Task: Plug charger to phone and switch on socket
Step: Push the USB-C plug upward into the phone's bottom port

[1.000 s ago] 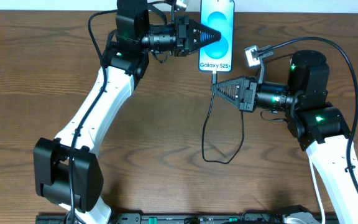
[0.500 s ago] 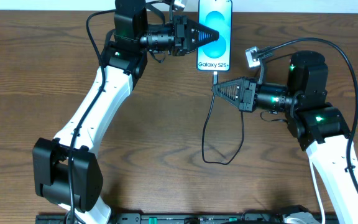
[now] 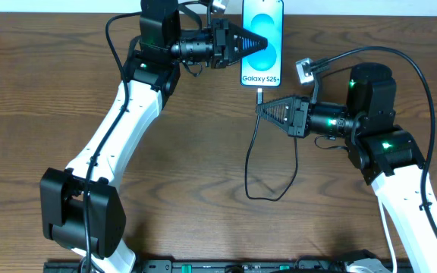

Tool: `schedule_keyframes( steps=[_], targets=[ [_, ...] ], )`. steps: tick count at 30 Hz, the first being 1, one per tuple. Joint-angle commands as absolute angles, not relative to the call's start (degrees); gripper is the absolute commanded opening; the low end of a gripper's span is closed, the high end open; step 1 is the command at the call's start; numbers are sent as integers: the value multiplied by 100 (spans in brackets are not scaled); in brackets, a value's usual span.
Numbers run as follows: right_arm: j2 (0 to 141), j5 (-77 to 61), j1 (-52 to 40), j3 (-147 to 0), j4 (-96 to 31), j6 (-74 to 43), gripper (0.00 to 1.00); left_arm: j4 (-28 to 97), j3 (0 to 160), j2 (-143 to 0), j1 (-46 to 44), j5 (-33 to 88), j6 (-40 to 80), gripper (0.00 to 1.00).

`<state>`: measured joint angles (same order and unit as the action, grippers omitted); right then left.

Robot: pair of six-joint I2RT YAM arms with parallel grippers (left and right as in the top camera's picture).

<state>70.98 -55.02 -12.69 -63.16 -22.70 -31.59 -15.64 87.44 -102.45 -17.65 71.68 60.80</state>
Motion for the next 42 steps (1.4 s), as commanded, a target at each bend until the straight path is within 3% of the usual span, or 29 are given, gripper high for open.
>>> schedule_keyframes(
  steps=[1, 42],
  targets=[
    [7061, -5430, -1284, -6320, -2274, -3127, 1, -1638, 8829, -10224, -1739, 7266, 6136, 7],
    [7061, -5568, -1280, -6320, -2158, -3361, 1, -1638, 8829, -10224, -1739, 7262, 5959, 7]
  ],
)
